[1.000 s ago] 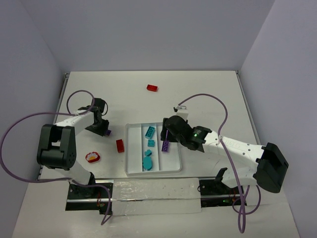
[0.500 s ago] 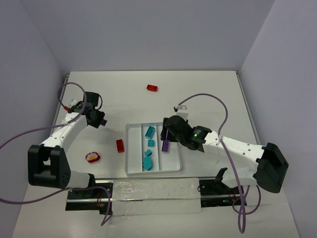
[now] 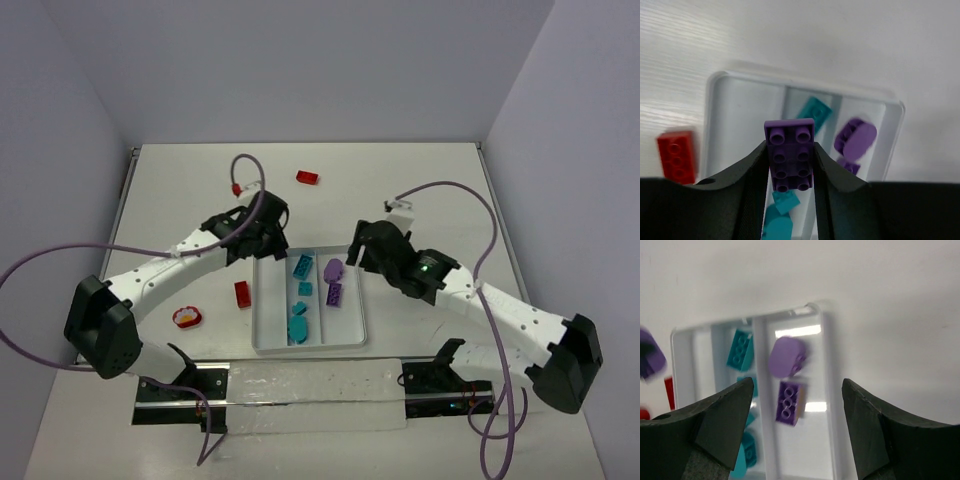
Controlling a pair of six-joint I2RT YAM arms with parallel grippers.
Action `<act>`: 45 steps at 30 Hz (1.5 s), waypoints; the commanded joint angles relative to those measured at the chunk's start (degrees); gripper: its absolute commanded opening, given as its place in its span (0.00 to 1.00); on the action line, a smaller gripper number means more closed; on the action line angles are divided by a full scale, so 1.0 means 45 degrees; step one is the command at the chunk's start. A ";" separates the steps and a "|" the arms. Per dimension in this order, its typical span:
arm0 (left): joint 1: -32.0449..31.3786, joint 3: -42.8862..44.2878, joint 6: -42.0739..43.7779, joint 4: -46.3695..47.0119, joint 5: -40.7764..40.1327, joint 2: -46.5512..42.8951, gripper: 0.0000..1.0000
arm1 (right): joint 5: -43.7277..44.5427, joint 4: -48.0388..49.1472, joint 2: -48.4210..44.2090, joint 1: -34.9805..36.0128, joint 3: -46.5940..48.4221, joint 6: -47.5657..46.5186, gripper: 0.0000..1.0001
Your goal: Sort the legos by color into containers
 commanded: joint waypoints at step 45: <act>-0.1372 -0.1632 0.0319 -0.0935 -0.0017 -0.2601 0.93 | -0.1612 0.0076 -0.2103 -0.4042 0.0071 -0.1588 0.81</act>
